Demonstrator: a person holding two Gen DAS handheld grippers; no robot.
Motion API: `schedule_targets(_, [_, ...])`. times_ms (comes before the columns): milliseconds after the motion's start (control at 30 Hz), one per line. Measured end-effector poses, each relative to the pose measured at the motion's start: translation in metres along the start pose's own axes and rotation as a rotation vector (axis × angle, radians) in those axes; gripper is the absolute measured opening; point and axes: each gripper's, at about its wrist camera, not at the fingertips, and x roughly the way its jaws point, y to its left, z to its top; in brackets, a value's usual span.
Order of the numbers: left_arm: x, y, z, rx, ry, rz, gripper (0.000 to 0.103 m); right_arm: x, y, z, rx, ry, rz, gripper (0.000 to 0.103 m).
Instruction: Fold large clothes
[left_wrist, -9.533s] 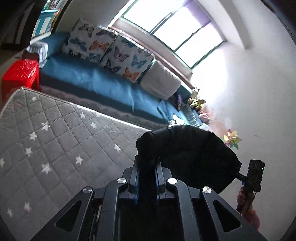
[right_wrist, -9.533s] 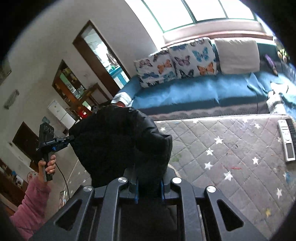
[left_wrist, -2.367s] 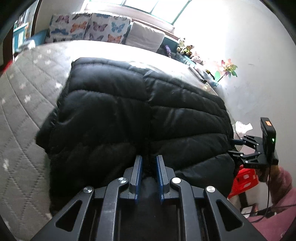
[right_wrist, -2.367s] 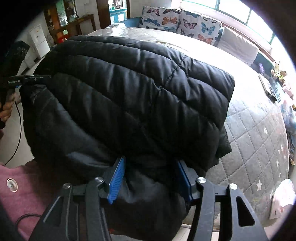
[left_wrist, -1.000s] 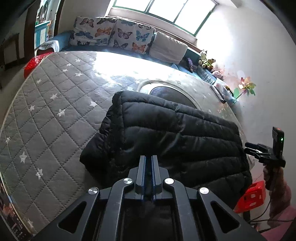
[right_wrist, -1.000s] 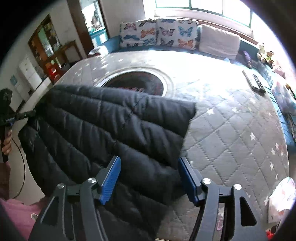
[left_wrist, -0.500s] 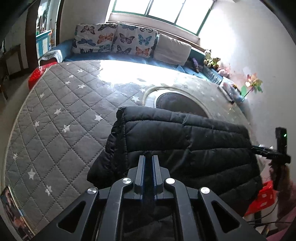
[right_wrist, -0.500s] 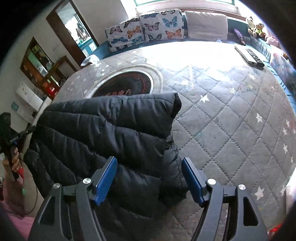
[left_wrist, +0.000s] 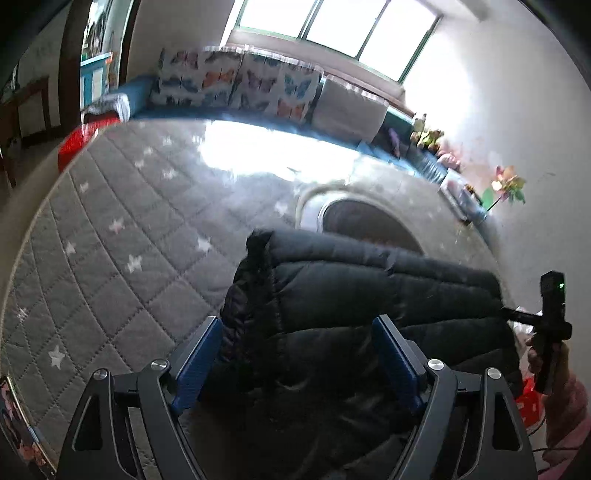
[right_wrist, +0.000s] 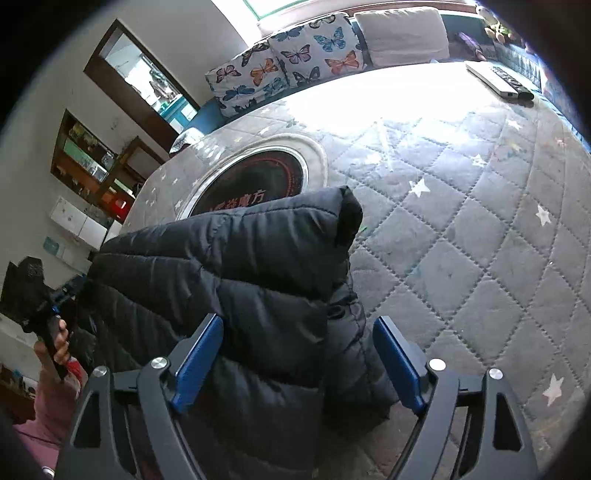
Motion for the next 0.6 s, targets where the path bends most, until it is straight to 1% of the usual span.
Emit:
schedule_targets(67, [0.015,0.009,0.001,-0.025,0.059,-0.020,0.088,0.002,-0.002,0.002,0.001,-0.003,0.011,0.093])
schedule_targets(133, [0.028,0.019,0.002,-0.059,0.095,-0.045,0.089,0.005,-0.006,0.002,0.007,0.001,0.018,0.095])
schedule_targets(167, [0.033,0.027,0.003,-0.076,0.108,-0.072,0.090,0.007,-0.008,0.003,0.001,0.002,0.022,0.096])
schedule_targets(233, [0.041,0.036,0.004,-0.089,0.111,-0.095,0.096,0.010,-0.014,0.003,0.008,0.000,0.029,0.102])
schedule_targets(367, [0.058,0.046,0.003,-0.062,0.096,-0.096,0.103,0.017,-0.021,0.004,0.002,0.013,0.046,0.103])
schedule_targets(433, [0.061,0.049,0.002,-0.055,0.094,-0.097,0.103,0.022,-0.027,0.005,0.013,0.025,0.069,0.103])
schedule_targets(500, [0.069,0.055,0.001,-0.073,0.101,-0.121,0.103,0.027,-0.035,0.004,0.044,0.050,0.115,0.103])
schedule_targets(600, [0.077,0.060,0.001,-0.089,0.108,-0.145,0.103,0.028,-0.041,0.001,0.076,0.064,0.161,0.103])
